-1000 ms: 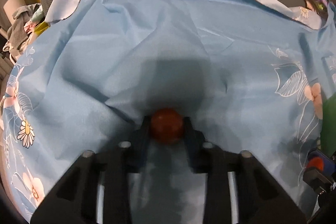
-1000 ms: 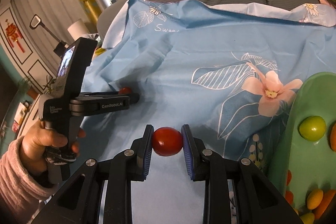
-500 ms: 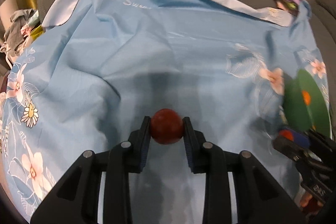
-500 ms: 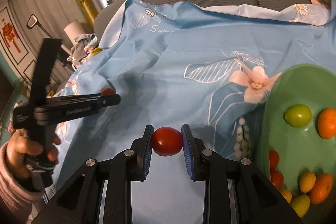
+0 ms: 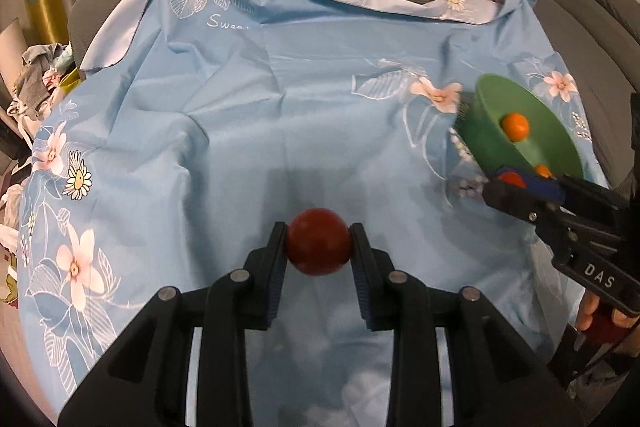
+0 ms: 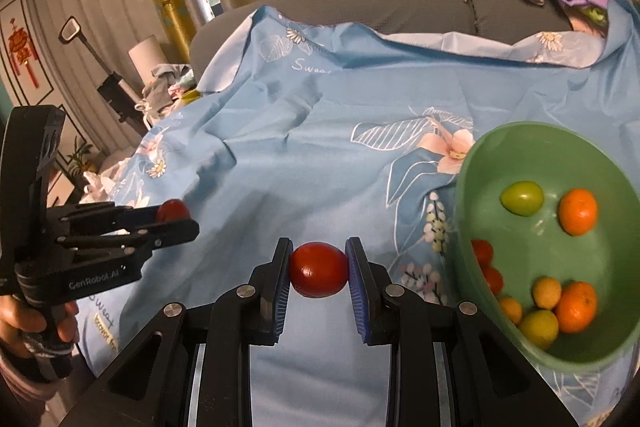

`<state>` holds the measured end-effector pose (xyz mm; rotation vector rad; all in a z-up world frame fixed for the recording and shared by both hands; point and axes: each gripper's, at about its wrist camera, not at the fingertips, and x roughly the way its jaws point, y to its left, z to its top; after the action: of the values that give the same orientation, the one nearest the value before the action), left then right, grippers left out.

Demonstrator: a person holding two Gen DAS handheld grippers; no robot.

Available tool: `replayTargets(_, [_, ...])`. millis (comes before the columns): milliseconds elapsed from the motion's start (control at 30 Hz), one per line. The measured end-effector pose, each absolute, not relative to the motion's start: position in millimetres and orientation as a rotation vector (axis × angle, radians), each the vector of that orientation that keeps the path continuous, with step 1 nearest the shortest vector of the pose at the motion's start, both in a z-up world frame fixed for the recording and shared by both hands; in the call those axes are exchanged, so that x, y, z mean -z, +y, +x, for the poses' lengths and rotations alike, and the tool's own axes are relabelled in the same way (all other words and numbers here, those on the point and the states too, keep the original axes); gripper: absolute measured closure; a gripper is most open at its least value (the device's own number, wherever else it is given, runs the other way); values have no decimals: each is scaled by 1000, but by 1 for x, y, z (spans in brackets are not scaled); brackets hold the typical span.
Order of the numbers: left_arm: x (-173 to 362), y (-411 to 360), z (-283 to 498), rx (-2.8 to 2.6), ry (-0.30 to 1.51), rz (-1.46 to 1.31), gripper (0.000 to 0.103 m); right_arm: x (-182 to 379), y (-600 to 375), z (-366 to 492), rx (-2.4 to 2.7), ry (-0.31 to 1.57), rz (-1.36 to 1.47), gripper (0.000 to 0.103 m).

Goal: Organize fruits
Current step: 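Carry both cherry tomatoes over the green bowl and open both tools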

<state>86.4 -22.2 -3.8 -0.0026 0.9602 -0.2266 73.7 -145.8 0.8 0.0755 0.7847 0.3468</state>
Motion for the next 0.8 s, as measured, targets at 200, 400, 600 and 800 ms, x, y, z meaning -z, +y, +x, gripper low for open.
replayTargets(200, [-7,-39,73,262,940,22,72,-12,-152,56,-324,751,65,74])
replayTargets(400, [-18,-62,68,304,916,48,71,-21,-162,45,-303,723,67,74])
replayTargets(600, [-29,-85,70,344,890,80,71,-25,-176,37,-272,702,81,74])
replayTargets(800, [-37,-111,75,390,871,120,71,-29,-195,31,-231,679,90,74])
